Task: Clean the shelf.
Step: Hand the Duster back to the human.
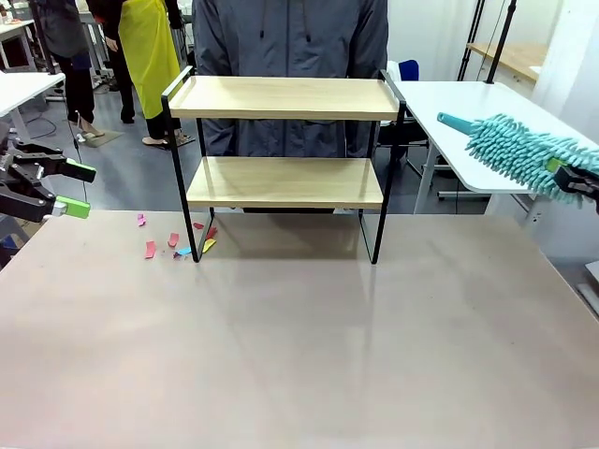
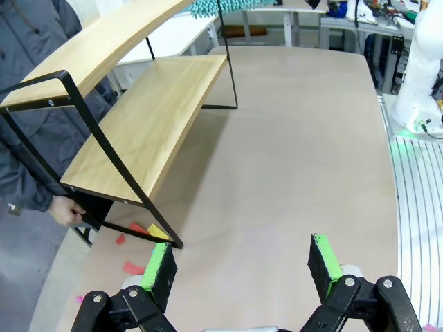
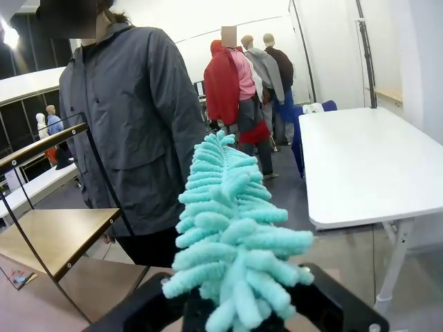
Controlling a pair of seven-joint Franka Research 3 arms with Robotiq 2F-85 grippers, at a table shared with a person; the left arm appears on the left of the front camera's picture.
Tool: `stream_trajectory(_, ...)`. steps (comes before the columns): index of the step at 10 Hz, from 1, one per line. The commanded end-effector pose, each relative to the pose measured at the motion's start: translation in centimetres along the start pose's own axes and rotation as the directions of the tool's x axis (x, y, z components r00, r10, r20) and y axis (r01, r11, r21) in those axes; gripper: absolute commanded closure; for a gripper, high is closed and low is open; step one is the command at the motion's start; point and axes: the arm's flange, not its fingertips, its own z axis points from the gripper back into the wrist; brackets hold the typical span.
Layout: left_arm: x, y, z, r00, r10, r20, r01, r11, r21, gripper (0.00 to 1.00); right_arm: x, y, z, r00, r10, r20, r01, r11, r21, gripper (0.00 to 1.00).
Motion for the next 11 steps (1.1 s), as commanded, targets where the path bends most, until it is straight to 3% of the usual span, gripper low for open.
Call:
stream_trajectory(1,0.2,0.15,-0.08,1.0,0.0,0.025,0.0,1.0,0.004,0.0,0.5,0.22,0.05,1.0,0.001,-0.001,-0.001,1.0,0.005,0.83)
stream_trajectory(11,0.2,0.15,-0.08,1.0,0.0,0.025,0.0,1.0,0.004,0.0,0.5,0.22,0.05,1.0,0.001,-0.001,-0.001,1.0,0.005,0.83)
